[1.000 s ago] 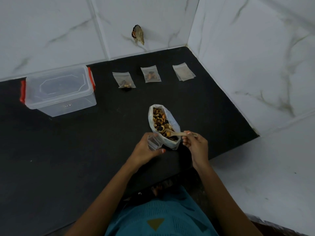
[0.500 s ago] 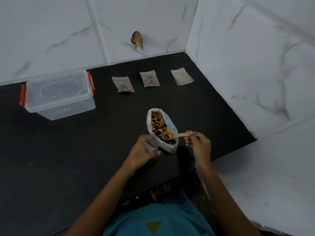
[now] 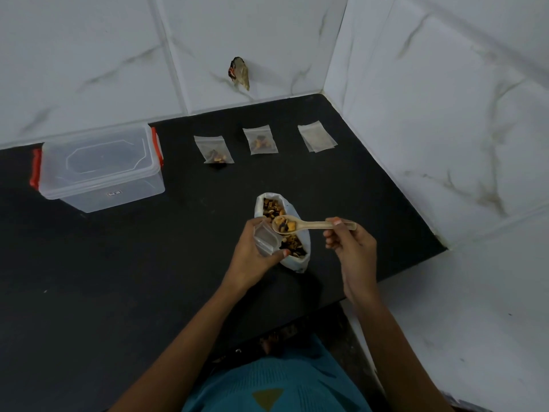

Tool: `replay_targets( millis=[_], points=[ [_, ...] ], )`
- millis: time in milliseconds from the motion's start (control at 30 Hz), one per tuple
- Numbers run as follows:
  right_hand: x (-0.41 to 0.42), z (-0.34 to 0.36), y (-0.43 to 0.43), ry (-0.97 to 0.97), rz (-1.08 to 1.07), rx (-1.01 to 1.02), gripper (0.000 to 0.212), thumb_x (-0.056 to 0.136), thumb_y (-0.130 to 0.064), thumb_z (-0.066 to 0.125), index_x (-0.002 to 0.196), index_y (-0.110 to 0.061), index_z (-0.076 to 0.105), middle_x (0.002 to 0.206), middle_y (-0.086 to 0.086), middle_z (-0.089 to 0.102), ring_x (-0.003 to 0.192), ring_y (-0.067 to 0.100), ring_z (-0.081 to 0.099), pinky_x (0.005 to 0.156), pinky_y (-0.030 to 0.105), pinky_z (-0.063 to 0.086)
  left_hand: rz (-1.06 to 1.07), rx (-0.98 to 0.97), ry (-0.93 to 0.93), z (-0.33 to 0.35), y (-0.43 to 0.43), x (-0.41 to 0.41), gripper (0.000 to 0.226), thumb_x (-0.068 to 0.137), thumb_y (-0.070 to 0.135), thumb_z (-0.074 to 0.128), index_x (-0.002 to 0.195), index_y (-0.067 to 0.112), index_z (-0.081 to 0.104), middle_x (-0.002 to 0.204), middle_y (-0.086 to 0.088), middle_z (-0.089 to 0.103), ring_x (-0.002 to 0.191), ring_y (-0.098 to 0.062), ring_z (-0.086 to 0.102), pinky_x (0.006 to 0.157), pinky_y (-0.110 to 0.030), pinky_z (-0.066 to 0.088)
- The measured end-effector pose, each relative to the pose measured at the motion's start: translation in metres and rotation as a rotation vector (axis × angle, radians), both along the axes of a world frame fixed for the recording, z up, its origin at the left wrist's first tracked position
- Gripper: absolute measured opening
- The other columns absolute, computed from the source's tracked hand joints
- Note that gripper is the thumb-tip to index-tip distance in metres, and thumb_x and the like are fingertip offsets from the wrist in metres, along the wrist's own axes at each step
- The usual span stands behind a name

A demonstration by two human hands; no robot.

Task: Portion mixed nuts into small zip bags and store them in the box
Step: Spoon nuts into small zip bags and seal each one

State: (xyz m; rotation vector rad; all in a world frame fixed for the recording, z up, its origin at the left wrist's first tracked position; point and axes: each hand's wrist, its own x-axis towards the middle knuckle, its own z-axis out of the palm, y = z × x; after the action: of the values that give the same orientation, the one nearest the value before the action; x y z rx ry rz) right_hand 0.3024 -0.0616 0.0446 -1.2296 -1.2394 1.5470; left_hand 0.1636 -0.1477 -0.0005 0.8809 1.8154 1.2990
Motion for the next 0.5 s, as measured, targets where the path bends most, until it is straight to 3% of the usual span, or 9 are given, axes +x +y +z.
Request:
replay_targets(
  millis=[100, 267, 367, 500],
  points=[
    [-0.005, 0.015, -0.007, -0.018, 0.068, 0.123, 0.016, 0.09, -0.009, 0.053, 0.083, -0.017, 0.065, 0.069, -0.004, 0.062, 0.064, 0.001, 0.059, 0.062, 0.016, 0.048, 0.008, 0.041, 0.008, 0.003, 0.005, 0.002, 0.063, 0.073, 0.01, 0.076, 0.119, 0.028, 0.037, 0.113, 0.016, 0.046, 0.113, -0.003, 0.044, 0.094, -0.02, 0.038],
    [-0.014, 0.026, -0.02, -0.184, 0.208, 0.462, 0.017, 0.09, -0.004, 0.053, 0.085, -0.019, 0.061, 0.071, -0.011, 0.06, 0.067, -0.008, 0.06, 0.06, 0.007, 0.045, 0.038, 0.102, -0.007, 0.005, 0.007, 0.004, 0.061, 0.072, 0.009, 0.076, 0.118, 0.027, 0.04, 0.111, 0.018, 0.049, 0.111, -0.007, 0.051, 0.096, -0.03, 0.045],
    [-0.018, 0.021, -0.022, -0.294, 0.303, 0.639, 0.01, 0.09, -0.008, 0.055, 0.091, -0.011, 0.064, 0.079, -0.018, 0.059, 0.076, -0.006, 0.061, 0.064, 0.007, 0.046, 0.067, 0.14, -0.028, 0.011, 0.008, 0.005, 0.057, 0.072, 0.014, 0.077, 0.117, 0.025, 0.043, 0.108, 0.018, 0.052, 0.103, 0.005, 0.053, 0.089, -0.021, 0.046],
    [-0.023, 0.014, -0.025, -0.409, 0.444, 0.801, 0.032, 0.088, -0.029, 0.045, 0.097, -0.006, 0.064, 0.089, -0.007, 0.061, 0.081, 0.004, 0.06, 0.069, 0.013, 0.048, 0.056, 0.159, -0.006, 0.017, 0.01, 0.006, 0.05, 0.074, 0.019, 0.075, 0.109, 0.034, 0.044, 0.106, 0.015, 0.055, 0.096, 0.011, 0.054, 0.081, -0.01, 0.045]
  ],
)
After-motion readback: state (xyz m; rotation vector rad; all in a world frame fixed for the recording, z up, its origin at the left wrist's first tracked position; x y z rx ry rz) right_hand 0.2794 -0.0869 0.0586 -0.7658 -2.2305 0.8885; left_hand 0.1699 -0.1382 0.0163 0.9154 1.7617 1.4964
